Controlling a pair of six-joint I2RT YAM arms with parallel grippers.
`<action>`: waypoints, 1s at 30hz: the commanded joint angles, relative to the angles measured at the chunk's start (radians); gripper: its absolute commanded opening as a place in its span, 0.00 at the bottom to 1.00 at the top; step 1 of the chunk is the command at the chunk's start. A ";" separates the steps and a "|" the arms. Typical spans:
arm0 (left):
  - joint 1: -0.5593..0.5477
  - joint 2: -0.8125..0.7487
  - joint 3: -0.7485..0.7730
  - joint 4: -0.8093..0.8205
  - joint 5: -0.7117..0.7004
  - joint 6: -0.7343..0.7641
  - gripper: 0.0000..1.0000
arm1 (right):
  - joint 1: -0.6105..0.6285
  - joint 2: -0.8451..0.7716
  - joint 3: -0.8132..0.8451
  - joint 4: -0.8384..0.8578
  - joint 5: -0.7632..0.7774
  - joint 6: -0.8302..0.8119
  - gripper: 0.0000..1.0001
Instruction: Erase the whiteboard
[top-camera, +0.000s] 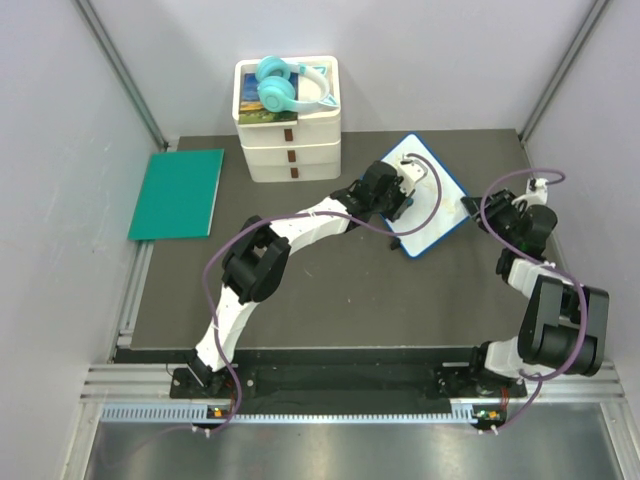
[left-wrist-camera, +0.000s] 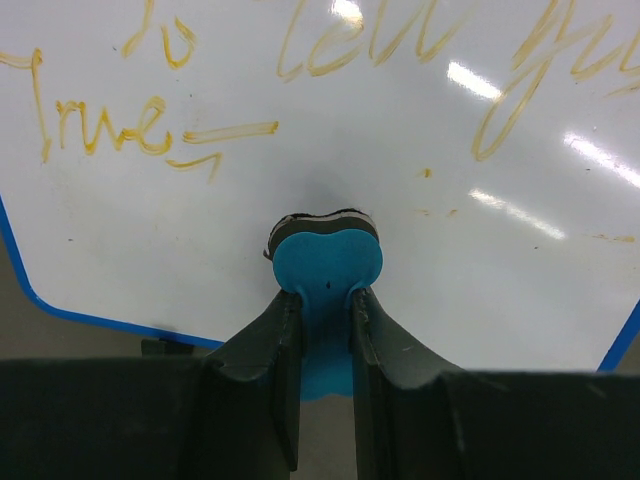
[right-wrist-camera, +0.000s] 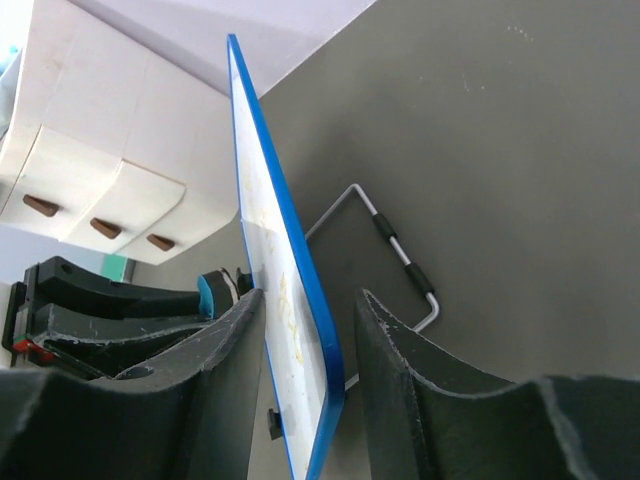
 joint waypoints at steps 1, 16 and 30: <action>0.002 -0.050 -0.002 0.025 -0.001 -0.008 0.00 | -0.014 0.023 0.041 0.077 -0.046 0.006 0.40; 0.002 -0.034 0.042 0.036 0.051 -0.043 0.00 | -0.012 0.008 0.030 0.072 -0.044 -0.019 0.00; -0.001 -0.016 0.127 0.036 0.158 -0.097 0.00 | -0.006 -0.049 -0.025 0.029 -0.135 -0.181 0.00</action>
